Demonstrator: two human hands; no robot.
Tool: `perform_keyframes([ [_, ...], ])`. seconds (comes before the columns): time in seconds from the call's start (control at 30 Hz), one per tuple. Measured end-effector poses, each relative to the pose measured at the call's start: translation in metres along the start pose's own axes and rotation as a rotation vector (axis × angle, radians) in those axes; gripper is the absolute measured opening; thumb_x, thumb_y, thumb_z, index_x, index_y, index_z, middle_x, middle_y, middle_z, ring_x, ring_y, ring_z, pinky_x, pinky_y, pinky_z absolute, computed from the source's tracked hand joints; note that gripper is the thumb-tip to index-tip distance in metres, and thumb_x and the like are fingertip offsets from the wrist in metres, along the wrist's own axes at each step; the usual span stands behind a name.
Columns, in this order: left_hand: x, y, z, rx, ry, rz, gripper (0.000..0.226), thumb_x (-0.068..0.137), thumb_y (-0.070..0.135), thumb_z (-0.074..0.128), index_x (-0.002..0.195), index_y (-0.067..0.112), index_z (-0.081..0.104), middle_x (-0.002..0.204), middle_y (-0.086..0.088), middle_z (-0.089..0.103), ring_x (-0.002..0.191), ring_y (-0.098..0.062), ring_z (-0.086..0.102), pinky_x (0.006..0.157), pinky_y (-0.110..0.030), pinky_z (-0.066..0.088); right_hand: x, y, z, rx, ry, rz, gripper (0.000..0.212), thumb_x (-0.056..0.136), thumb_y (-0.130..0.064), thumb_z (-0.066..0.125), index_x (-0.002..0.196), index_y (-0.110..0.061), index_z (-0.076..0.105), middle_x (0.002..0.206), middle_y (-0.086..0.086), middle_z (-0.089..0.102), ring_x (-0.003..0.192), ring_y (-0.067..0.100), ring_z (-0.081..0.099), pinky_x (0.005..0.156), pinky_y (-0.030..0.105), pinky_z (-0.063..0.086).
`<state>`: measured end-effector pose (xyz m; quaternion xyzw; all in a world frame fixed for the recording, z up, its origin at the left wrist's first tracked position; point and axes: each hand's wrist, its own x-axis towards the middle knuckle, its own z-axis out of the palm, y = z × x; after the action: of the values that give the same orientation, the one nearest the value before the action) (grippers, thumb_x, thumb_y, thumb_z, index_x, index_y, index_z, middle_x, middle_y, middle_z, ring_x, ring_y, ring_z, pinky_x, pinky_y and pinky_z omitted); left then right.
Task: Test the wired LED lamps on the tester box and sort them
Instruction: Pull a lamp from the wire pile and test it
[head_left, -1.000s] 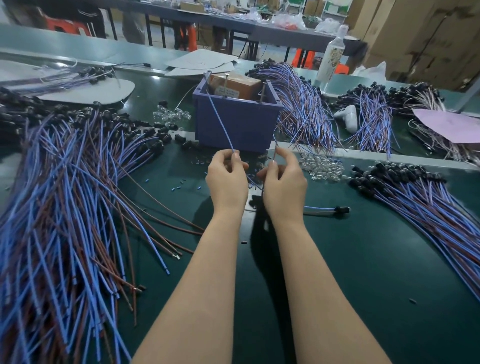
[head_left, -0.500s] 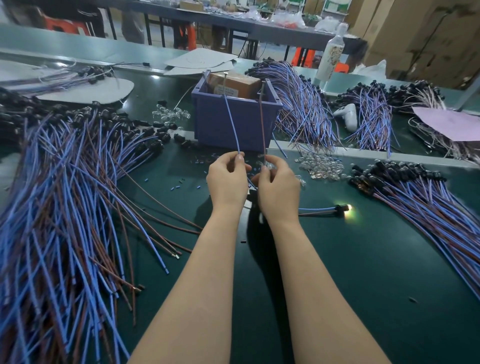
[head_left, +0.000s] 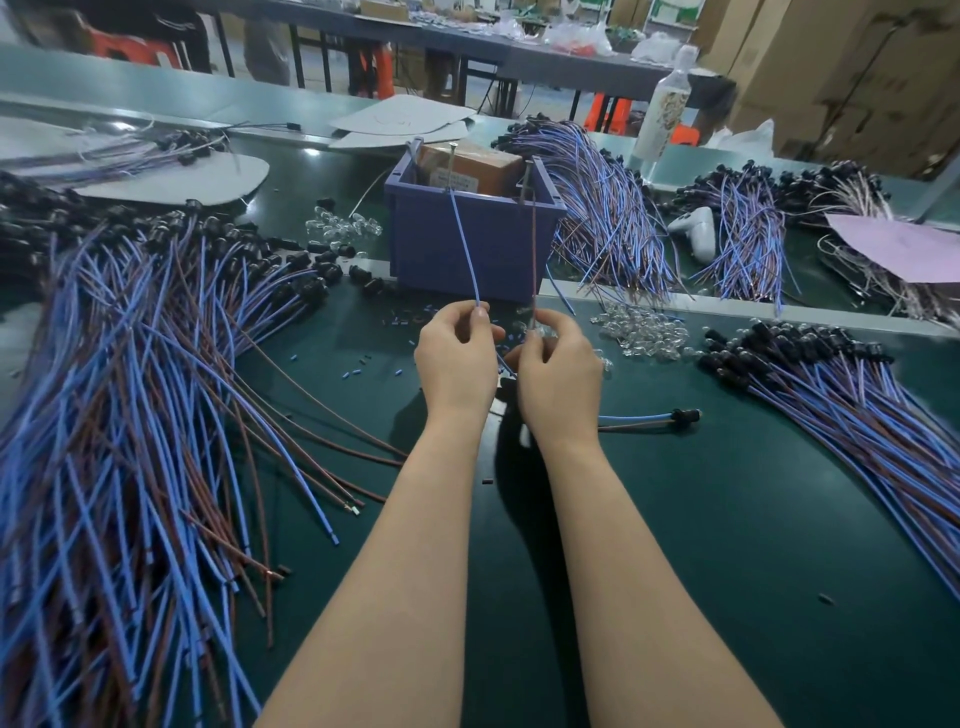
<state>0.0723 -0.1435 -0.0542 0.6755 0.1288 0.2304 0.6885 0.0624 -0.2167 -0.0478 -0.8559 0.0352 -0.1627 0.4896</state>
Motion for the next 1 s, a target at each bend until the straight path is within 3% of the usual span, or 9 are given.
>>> perform_keyframes([
  [0.6, 0.001, 0.0008, 0.0004, 0.009, 0.003, -0.015, 0.012, 0.096, 0.013, 0.05, 0.093, 0.012, 0.061, 0.068, 0.007, 0.063, 0.064, -0.008, 0.057, 0.075, -0.031, 0.051, -0.0014, -0.0031, -0.0025, -0.031, -0.02, -0.036, 0.03, 0.094, -0.012, 0.045, 0.121, -0.015, 0.058, 0.101, 0.01, 0.071, 0.097, 0.027, 0.063, 0.089, 0.038, 0.046],
  [0.93, 0.0027, -0.0012, -0.0004, 0.012, -0.026, -0.023, 0.016, 0.096, 0.014, 0.05, 0.099, 0.008, 0.064, 0.068, 0.008, 0.063, 0.064, -0.003, 0.057, 0.068, -0.02, 0.048, -0.0027, -0.0043, -0.0023, -0.032, -0.024, -0.032, 0.031, 0.093, -0.011, 0.045, 0.12, -0.016, 0.059, 0.1, 0.009, 0.071, 0.097, 0.027, 0.063, 0.088, 0.038, 0.046],
  [1.0, 0.0028, -0.0005, -0.0005, 0.007, -0.033, -0.028, 0.016, 0.096, 0.014, 0.05, 0.098, 0.008, 0.064, 0.068, 0.008, 0.063, 0.064, -0.005, 0.057, 0.069, -0.024, 0.05, -0.0025, -0.0045, -0.0029, -0.031, -0.021, -0.03, 0.03, 0.093, -0.011, 0.046, 0.12, -0.016, 0.059, 0.1, 0.009, 0.071, 0.097, 0.027, 0.063, 0.088, 0.038, 0.046],
])
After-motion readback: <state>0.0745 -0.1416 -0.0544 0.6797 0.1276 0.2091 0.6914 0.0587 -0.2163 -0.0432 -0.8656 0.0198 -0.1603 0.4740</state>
